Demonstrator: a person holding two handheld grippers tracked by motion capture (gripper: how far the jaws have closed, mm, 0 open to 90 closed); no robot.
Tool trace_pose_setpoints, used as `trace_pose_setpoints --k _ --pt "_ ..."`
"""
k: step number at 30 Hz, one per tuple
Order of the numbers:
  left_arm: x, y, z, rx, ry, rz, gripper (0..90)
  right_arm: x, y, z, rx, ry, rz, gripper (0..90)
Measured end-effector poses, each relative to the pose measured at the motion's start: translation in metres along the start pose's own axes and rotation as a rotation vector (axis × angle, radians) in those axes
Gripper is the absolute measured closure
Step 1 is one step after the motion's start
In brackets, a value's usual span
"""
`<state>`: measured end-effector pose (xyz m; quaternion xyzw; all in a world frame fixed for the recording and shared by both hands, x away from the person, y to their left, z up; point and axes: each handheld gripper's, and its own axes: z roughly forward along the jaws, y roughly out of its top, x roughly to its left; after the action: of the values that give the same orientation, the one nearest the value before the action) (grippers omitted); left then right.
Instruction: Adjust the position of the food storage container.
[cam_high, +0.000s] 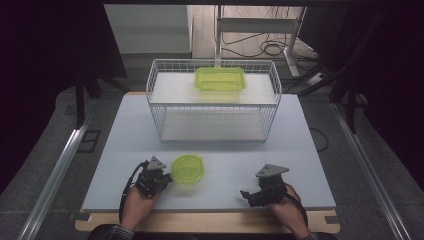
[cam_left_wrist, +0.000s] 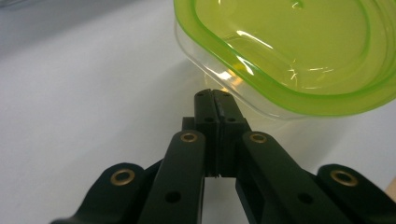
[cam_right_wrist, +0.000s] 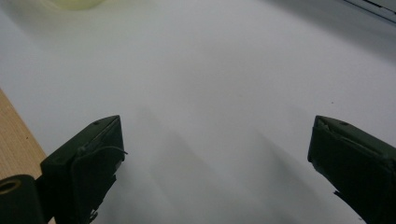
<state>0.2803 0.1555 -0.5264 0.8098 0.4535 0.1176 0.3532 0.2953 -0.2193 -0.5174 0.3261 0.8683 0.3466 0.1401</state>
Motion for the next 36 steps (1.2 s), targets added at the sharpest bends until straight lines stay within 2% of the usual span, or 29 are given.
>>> trace_pose_setpoints --k 11,17,25,27,30,32,36 --pt "-0.017 0.016 0.018 -0.006 -0.019 0.062 89.9 0.002 0.000 0.001 0.004 0.004 -0.006 3.8" --pt "-0.015 0.010 0.008 -0.023 -0.016 0.057 84.5 0.000 0.000 0.000 -0.004 0.007 -0.005 3.8" --pt "-0.013 -0.004 -0.011 -0.072 0.007 0.092 54.4 0.000 0.001 -0.002 -0.023 0.014 -0.002 3.7" --pt "-0.012 -0.008 -0.016 -0.086 0.014 0.105 42.5 0.000 0.001 -0.003 -0.026 0.012 -0.003 3.7" --pt "-0.010 -0.012 -0.021 -0.099 0.021 0.101 27.1 0.000 0.000 -0.003 -0.033 0.014 0.002 3.7" --pt "-0.011 -0.015 -0.023 -0.101 0.046 0.104 17.1 -0.001 0.000 -0.003 -0.033 0.014 0.002 3.7" --pt "-0.011 -0.021 -0.027 -0.104 0.041 0.097 5.6 -0.001 0.000 -0.003 -0.033 0.024 0.007 3.7"
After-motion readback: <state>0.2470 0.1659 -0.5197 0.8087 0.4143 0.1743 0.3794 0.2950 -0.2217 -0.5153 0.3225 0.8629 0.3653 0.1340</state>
